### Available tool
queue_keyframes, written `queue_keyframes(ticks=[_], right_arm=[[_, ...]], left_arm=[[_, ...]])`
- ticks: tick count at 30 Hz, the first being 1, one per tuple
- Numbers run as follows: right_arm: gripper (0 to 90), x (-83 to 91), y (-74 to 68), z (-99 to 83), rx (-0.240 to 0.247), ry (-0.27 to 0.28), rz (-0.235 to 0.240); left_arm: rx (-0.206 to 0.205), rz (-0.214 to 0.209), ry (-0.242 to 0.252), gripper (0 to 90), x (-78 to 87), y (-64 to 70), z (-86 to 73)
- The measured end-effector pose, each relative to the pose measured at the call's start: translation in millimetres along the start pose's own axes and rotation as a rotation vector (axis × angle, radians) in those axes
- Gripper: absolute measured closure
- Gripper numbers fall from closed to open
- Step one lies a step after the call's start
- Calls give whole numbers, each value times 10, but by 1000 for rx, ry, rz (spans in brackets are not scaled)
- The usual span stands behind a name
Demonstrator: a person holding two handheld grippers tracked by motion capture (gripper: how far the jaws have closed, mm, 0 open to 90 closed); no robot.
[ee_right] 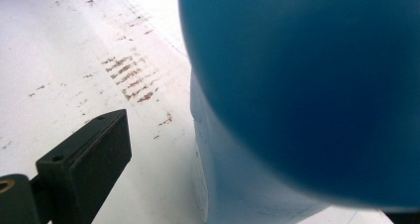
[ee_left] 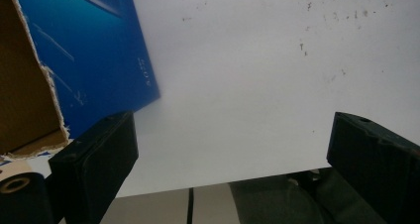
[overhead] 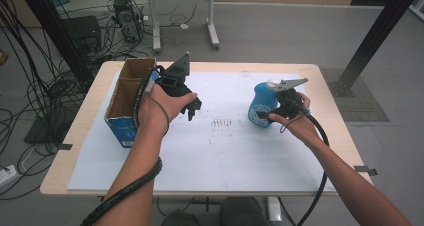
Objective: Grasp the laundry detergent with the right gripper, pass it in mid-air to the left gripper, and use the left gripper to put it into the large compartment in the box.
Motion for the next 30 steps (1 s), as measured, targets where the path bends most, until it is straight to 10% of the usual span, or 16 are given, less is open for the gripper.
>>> queue_keyframes(ticks=[30], right_arm=[[69, -45, 41, -8, -21, 27, -16]], left_arm=[[4, 5, -6, 60, 0, -34, -16]])
Point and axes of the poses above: each handheld gripper's, and its own axes: x roughly backward along the jaws, z roughly out of its top, y roughly to its right, the point moved 9 cm from there along -x, roughly forward along the jaws, and after that the axes turned 15 degrees about -z, right-handed, at the moved point
